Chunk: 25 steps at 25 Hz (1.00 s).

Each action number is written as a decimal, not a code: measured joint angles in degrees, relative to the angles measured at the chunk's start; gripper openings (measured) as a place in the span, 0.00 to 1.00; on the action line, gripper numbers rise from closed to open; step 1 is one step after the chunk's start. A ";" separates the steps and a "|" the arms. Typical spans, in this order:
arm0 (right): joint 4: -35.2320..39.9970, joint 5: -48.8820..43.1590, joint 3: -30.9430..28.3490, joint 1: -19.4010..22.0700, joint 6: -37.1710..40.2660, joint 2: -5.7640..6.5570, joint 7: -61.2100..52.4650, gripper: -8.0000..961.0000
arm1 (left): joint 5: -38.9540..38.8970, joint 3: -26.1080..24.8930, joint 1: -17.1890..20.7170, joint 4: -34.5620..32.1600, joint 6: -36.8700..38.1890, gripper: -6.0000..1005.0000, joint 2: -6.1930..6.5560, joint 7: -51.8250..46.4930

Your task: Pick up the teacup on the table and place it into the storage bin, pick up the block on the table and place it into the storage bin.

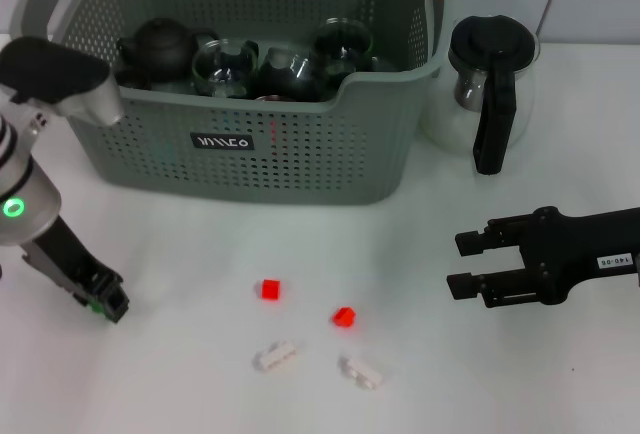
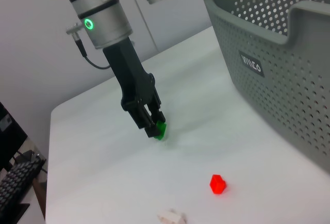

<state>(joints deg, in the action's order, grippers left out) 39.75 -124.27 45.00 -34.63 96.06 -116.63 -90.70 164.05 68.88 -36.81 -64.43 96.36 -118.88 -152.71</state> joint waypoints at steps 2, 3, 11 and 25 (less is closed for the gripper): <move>0.07 0.00 0.00 0.00 0.16 0.00 0.00 0.73 | -0.07 -1.13 0.04 -2.12 1.51 0.40 0.04 0.34; 0.10 0.00 0.00 0.00 0.21 0.00 0.00 0.73 | -0.10 -2.14 0.08 -3.55 2.59 0.40 0.04 0.72; 0.22 0.00 -0.04 -0.06 0.28 0.00 -0.01 0.73 | -3.52 -17.76 -0.86 -13.86 15.29 0.40 -0.38 15.58; 0.33 0.01 -0.38 -0.58 0.03 0.00 -0.17 0.73 | -36.55 -31.06 -5.39 -11.45 19.02 0.41 4.11 28.51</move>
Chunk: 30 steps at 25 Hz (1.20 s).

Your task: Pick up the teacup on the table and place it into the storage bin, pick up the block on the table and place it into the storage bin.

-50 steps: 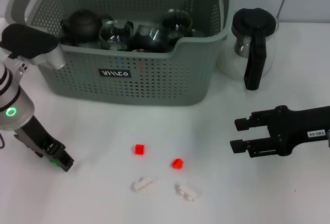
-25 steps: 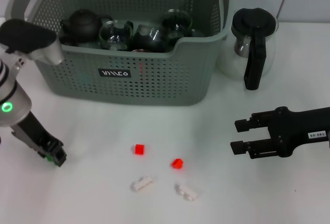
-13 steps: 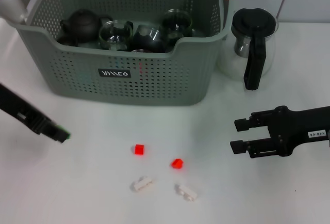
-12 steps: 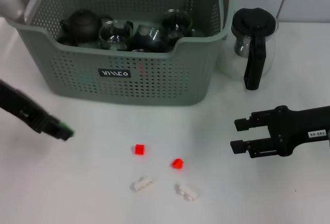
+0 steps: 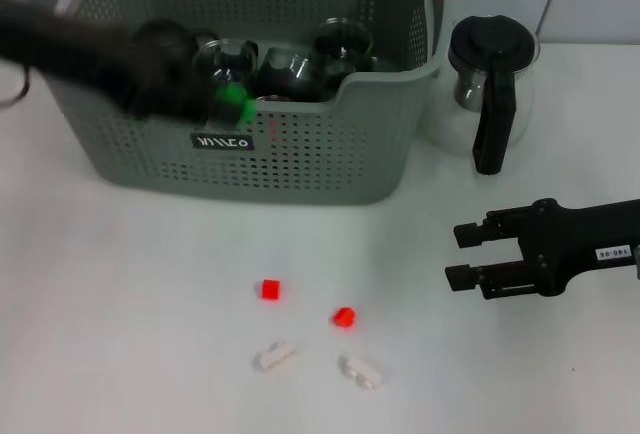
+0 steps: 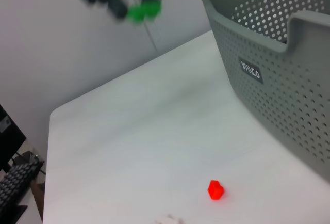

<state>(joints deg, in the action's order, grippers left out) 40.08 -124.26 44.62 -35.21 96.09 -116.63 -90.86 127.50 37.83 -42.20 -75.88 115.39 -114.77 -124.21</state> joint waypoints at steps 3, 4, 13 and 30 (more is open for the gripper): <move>0.00 0.04 0.02 -0.10 -0.17 0.00 0.01 0.73 | -0.82 -1.19 -3.40 4.97 -7.06 0.41 0.70 -0.10; 0.01 0.04 0.02 -0.11 -0.17 0.00 0.01 0.73 | -0.86 -1.18 -4.34 6.84 -9.87 0.41 0.83 -0.17; 0.00 0.21 -0.10 -0.14 -0.04 0.04 0.05 0.73 | 2.91 13.04 -7.52 20.32 -41.11 0.41 0.55 -0.09; 0.09 0.44 -0.05 -0.39 -0.09 0.09 0.02 0.73 | 16.33 19.84 -8.51 24.78 -56.82 0.42 -3.43 -5.18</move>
<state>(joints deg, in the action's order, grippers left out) 40.17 -123.82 44.56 -35.60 95.99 -116.54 -90.84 143.83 57.67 -50.71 -51.10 58.56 -118.20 -129.39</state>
